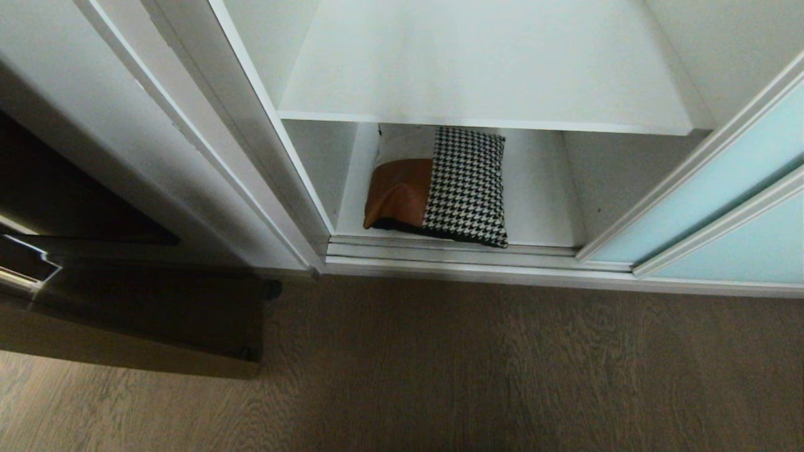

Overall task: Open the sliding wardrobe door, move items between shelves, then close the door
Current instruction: Close the door

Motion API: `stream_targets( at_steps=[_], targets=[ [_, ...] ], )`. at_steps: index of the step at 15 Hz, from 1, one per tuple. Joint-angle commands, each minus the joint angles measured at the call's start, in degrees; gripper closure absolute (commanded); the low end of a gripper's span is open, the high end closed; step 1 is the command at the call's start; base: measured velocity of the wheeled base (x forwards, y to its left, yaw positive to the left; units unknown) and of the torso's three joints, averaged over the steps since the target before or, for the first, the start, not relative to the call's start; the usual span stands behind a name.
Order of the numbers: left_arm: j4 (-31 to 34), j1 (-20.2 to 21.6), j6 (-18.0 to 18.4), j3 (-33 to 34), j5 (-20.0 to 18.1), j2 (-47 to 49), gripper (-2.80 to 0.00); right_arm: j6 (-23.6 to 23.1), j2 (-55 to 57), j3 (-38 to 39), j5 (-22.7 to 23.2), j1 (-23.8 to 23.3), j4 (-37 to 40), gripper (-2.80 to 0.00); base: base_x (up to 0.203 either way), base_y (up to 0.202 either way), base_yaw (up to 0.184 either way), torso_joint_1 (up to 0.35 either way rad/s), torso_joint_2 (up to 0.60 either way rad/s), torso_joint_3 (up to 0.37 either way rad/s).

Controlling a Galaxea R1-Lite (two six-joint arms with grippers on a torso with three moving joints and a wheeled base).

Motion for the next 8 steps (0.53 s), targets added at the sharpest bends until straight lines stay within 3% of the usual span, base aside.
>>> stream_targets(
  at_steps=[1,5,8],
  targets=[
    [0.00,0.03,0.01,0.00,-0.06,0.09,0.00,-0.02,0.07,0.09,-0.01,-0.04,0.00,0.00,0.000,0.000,0.000,0.000,0.00,0.000],
    [0.00,0.03,-0.03,0.03,0.01,0.09,0.00,-0.02,0.07,0.09,-0.01,0.03,0.00,0.00,0.001,-0.019,0.001,0.001,0.00,0.001],
    [0.00,0.03,-0.08,0.09,0.01,0.09,0.00,-0.02,0.07,0.09,-0.01,0.02,0.00,0.00,0.002,-0.162,-0.002,0.005,0.00,-0.002]
  ],
)
